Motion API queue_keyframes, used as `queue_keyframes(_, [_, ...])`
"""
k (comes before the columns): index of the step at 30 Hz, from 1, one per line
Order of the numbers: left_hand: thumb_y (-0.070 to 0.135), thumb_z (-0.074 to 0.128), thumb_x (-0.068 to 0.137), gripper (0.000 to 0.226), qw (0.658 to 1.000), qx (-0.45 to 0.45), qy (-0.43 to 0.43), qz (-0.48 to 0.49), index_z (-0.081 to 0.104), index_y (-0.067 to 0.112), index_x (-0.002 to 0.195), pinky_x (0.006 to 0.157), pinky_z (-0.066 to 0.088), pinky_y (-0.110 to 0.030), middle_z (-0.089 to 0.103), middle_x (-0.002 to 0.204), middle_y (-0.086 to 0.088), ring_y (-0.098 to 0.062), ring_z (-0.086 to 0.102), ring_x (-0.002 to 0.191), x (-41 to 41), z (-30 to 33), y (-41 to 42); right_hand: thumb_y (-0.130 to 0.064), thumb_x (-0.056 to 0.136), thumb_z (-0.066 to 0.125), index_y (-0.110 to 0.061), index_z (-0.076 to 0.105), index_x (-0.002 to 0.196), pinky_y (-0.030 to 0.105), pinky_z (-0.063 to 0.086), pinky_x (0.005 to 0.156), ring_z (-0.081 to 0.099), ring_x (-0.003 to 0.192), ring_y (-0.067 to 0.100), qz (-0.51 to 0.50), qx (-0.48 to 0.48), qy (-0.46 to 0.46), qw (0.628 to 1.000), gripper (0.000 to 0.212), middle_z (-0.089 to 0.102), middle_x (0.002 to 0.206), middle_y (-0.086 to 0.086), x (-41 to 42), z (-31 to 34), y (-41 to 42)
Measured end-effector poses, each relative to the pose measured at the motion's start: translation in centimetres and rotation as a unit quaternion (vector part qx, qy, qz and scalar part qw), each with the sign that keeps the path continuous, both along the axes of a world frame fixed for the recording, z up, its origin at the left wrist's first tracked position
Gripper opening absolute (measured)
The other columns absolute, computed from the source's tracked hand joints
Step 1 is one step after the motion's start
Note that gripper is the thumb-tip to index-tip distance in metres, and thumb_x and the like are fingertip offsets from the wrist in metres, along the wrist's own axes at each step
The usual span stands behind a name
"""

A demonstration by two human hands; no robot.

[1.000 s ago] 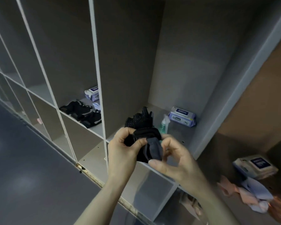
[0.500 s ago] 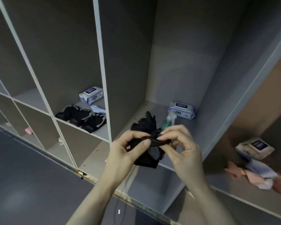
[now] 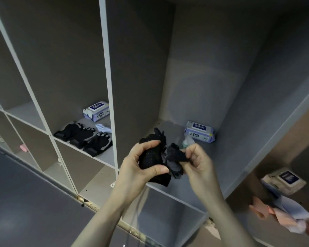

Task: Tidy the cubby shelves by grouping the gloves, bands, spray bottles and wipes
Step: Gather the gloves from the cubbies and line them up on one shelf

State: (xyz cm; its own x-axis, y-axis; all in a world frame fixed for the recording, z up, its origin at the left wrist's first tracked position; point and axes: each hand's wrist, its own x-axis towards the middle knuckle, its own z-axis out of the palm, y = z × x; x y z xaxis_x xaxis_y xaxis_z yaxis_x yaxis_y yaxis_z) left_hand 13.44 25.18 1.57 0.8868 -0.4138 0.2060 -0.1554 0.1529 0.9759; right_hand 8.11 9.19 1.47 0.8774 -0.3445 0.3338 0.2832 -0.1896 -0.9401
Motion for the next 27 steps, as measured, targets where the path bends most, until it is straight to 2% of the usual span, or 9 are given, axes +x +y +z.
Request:
queue_keyframes(3, [0.028,0.09,0.051,0.051,0.999,0.033,-0.017,-0.022,0.07,0.024,0.098,0.084,0.052,-0.024,0.07,0.099,0.001,-0.013,0.068,0.096,1.1,0.3,-0.9,-0.009,0.074,0.057,-0.035,0.048,0.065,0.012,0.037,0.05,0.044,0.053,-0.001,0.065,0.015,0.005,0.998,0.029,0.05,0.058,-0.011,1.5,-0.2,-0.2])
queue_keyframes(5, [0.029,0.089,0.054,0.037,1.0,0.025,0.001,-0.018,0.07,0.018,0.084,0.073,0.053,-0.023,0.072,0.085,0.0,-0.013,0.068,0.08,1.5,0.3,-1.6,-0.005,0.076,0.059,-0.036,0.049,0.065,0.01,0.037,0.047,0.046,0.052,-0.004,0.078,0.024,0.005,0.997,0.035,0.054,0.058,-0.011,2.2,-0.4,-0.5])
queue_keyframes(7, [0.024,0.088,0.062,0.026,0.999,0.024,0.002,0.037,0.066,0.016,0.074,0.065,0.052,-0.023,0.07,0.075,-0.002,-0.013,0.064,0.07,2.1,0.0,-2.7,0.003,0.081,0.059,-0.037,0.048,0.067,0.014,0.043,0.053,0.054,0.06,0.0,0.027,0.014,-0.023,0.999,0.043,0.06,0.068,-0.01,2.6,-0.8,-1.2])
queue_keyframes(10, [0.021,0.073,0.065,0.017,0.986,0.071,-0.02,0.147,0.056,0.018,0.066,0.058,0.045,-0.028,0.061,0.06,0.008,-0.009,0.053,0.057,2.9,-0.3,-4.4,-0.003,0.077,0.061,-0.039,0.043,0.072,0.026,0.048,0.07,0.06,0.088,0.014,-0.062,-0.133,-0.085,0.986,0.04,0.058,0.091,-0.012,2.9,-0.9,-1.7])
queue_keyframes(13, [0.014,0.059,0.061,0.01,0.973,0.095,-0.046,0.206,0.052,0.019,0.063,0.059,0.042,-0.035,0.056,0.057,0.008,-0.014,0.049,0.057,3.7,-0.3,-5.5,-0.001,0.079,0.062,-0.036,0.039,0.076,0.029,0.047,0.073,0.055,0.086,0.019,-0.04,-0.2,-0.119,0.972,0.041,0.051,0.091,-0.009,2.9,-1.4,-1.1])
queue_keyframes(17, [0.009,0.059,0.06,0.013,0.964,0.124,-0.077,0.222,0.053,0.02,0.066,0.063,0.047,-0.039,0.06,0.065,0.007,-0.019,0.055,0.064,4.8,-0.3,-5.8,-0.032,0.076,0.072,-0.029,0.045,0.085,0.031,0.048,0.073,0.056,0.082,0.016,-0.004,-0.114,-0.037,0.993,0.028,0.055,0.091,-0.006,3.0,-1.5,-0.4])
queue_keyframes(19, [0.009,0.064,0.067,0.017,0.96,0.14,-0.087,0.226,0.052,0.022,0.064,0.059,0.044,-0.034,0.058,0.061,0.01,-0.013,0.052,0.06,5.1,-0.2,-6.1,-0.033,0.071,0.075,-0.032,0.047,0.083,0.023,0.046,0.068,0.055,0.073,0.007,-0.04,-0.056,-0.025,0.997,0.031,0.056,0.08,-0.01,3.7,-1.3,-0.6])
queue_keyframes(23, [0.017,0.072,0.075,0.023,0.986,0.06,-0.047,0.15,0.053,0.015,0.062,0.054,0.042,-0.022,0.055,0.055,0.007,-0.009,0.051,0.054,5.7,-0.2,-6.5,-0.002,0.075,0.068,-0.031,0.047,0.07,0.012,0.039,0.057,0.045,0.058,-0.001,-0.124,-0.044,-0.073,0.989,0.037,0.051,0.063,-0.013,5.3,-0.3,-1.6])
queue_keyframes(27, [0.03,0.08,0.075,0.027,0.999,0.015,-0.041,0.02,0.059,0.014,0.071,0.057,0.046,-0.028,0.06,0.064,-0.01,-0.012,0.056,0.061,6.0,-0.1,-6.1,0.006,0.066,0.061,-0.032,0.039,0.063,0.021,0.037,0.057,0.04,0.058,0.007,-0.238,-0.111,-0.103,0.959,0.044,0.043,0.06,-0.012,6.7,0.4,-2.4])
